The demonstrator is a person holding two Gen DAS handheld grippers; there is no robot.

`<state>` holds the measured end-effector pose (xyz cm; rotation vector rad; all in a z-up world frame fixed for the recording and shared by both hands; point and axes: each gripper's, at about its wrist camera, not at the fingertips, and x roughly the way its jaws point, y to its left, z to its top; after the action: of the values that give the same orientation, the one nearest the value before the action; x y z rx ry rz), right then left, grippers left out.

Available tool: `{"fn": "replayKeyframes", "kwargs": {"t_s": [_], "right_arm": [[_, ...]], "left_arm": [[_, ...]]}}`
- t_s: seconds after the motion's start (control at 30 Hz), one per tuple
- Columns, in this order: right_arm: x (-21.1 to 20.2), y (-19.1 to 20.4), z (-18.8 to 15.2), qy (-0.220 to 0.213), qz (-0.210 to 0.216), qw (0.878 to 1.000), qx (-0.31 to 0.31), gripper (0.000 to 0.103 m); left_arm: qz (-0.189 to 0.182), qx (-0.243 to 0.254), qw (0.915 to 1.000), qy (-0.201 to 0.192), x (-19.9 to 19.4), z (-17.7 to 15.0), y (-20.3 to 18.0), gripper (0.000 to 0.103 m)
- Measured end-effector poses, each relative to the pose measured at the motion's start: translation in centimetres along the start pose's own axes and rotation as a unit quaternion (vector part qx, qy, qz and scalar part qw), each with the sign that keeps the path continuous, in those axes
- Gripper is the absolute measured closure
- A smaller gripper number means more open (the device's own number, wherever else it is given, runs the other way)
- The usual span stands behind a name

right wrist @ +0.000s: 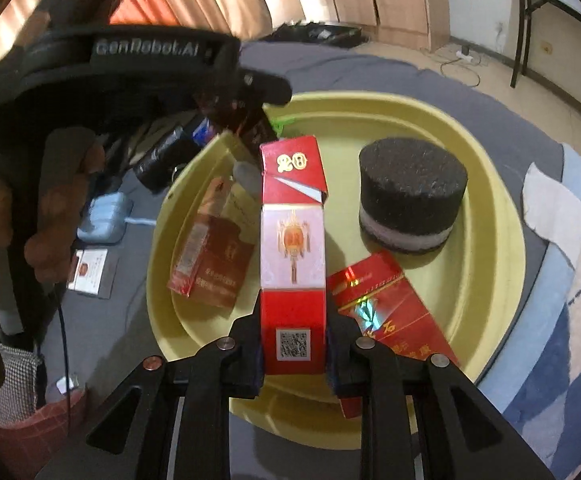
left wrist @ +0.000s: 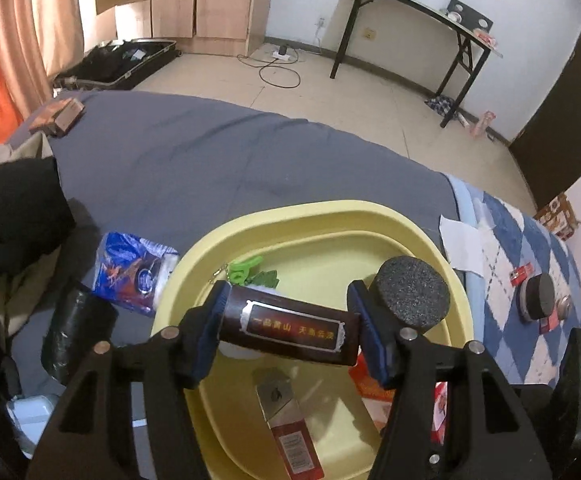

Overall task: Organize rigid objects
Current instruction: 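Place both held boxes into the yellow tray and open both tools, then grasp black sponge with left tool while right tool grasps silver case, drop in tray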

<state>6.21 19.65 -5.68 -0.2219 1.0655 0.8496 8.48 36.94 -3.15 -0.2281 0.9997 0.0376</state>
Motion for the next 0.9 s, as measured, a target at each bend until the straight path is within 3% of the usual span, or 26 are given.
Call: {"fn": "replayKeyframes", "kwargs": {"t_s": [0.03,0.1,0.13,0.17,0.27,0.37,0.5,0.6,0.73,0.83,0.9], "right_arm": [[0.1,0.0,0.0,-0.001,0.003,1.000,0.000,0.063],[-1.2,0.0,-0.5,-0.028,0.010,1.000,-0.004,0.012],[-2.5,-0.1,-0.6,-0.050,0.017,0.999,-0.003,0.004],[-3.7,-0.4,-0.6,-0.065,0.025,0.998,-0.003,0.002],[-8.4,-1.8,-1.8,-0.116,0.022,0.993,0.002,0.000],[-14.0,-5.8,-4.0,-0.169,-0.012,0.985,0.029,0.000],[-19.3,-12.2,-9.0,-0.201,-0.107,0.972,0.062,0.000],[-21.6,-18.2,-14.6,-0.190,-0.195,0.957,0.103,0.000],[-22.3,-25.1,-21.0,-0.151,-0.255,0.942,0.157,0.000],[-21.5,-28.0,-23.1,-0.131,-0.256,0.939,0.188,0.000],[-20.7,-29.3,-23.6,-0.126,-0.259,0.936,0.201,0.000]], "left_arm": [[0.004,0.002,1.0000,-0.001,-0.1,0.0,-0.2,0.041],[0.005,0.002,1.0000,-0.002,0.1,0.1,-0.2,0.038],[-0.001,0.000,1.0000,-0.004,0.0,0.1,-0.3,0.027],[-0.004,-0.003,0.9999,-0.013,-0.5,0.1,-0.4,0.015],[-0.032,-0.012,0.9977,-0.059,-3.3,0.6,-1.6,0.000],[-0.068,0.006,0.9949,-0.075,-5.6,1.7,-4.3,0.000],[-0.099,0.046,0.9901,-0.088,-7.1,2.0,-10.2,0.000],[-0.120,0.090,0.9864,-0.067,-5.3,0.9,-15.6,0.000],[-0.124,0.163,0.9788,-0.008,-0.2,-2.0,-22.6,0.000],[-0.139,0.175,0.9746,-0.006,2.4,-4.7,-26.5,0.000],[-0.130,0.193,0.9726,-0.006,3.9,-6.0,-29.1,0.000]]}}
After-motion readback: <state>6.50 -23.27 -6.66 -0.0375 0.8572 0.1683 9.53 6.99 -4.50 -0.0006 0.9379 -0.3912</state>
